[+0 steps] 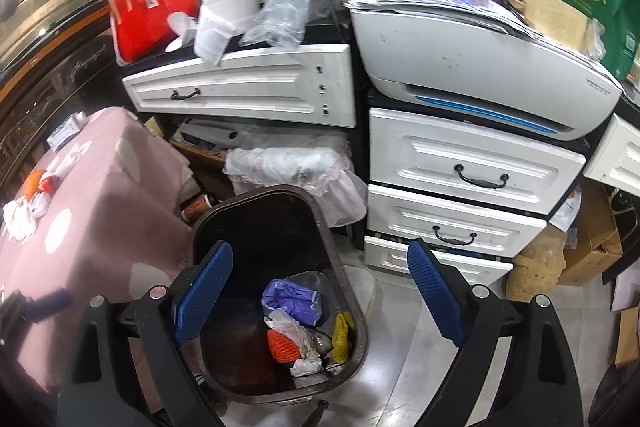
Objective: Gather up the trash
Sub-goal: 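Move both tools back to the table and close the left gripper on white tissues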
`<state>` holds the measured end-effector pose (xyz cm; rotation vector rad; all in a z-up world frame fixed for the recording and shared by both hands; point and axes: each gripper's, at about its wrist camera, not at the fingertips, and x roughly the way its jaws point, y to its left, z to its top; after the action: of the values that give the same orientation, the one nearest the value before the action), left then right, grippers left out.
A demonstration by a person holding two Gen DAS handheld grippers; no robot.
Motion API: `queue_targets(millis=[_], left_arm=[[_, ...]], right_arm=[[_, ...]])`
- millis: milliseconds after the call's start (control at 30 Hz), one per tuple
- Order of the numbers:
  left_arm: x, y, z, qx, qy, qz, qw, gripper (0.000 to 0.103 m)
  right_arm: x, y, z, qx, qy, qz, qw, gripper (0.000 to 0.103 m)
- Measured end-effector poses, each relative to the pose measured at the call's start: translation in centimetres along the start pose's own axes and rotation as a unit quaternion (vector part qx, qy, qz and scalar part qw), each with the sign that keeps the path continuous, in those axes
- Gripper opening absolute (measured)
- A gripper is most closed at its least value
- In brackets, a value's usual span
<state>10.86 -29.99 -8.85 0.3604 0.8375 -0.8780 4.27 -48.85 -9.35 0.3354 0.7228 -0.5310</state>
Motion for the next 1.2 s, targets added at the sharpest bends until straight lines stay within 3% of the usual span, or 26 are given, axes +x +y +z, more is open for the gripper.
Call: queue_targets(millis=[267, 567, 800, 1033, 1200], left_arm=[[-4.0, 4.1, -0.8, -0.026, -0.031, 0.041, 0.9983, 0.090], [-7.2, 12.6, -1.9, -0.104, -0.047, 0.086, 0.9897, 0.090], [-9.6, 20.2, -4.0, -0.181, -0.057, 0.130, 0.9733, 0.090], [-12.4, 27.5, -5.3, -0.232, -0.083, 0.183, 0.9518, 0.090], [-12.2, 31.4, -5.2, -0.244, -0.079, 0.196, 0.9466, 0.088]], right_arm=[[-0.7, 3.4, 0.0, -0.040, 0.005, 0.039, 0.998, 0.087], [-1.7, 9.0, 0.1, -0.102, 0.015, 0.099, 0.990, 0.087], [-1.3, 14.6, 0.6, -0.132, 0.045, 0.170, 0.976, 0.087], [-1.2, 20.4, 1.3, -0.159, 0.047, 0.210, 0.963, 0.087], [-0.1, 24.6, 2.2, -0.161, 0.056, 0.228, 0.959, 0.084]])
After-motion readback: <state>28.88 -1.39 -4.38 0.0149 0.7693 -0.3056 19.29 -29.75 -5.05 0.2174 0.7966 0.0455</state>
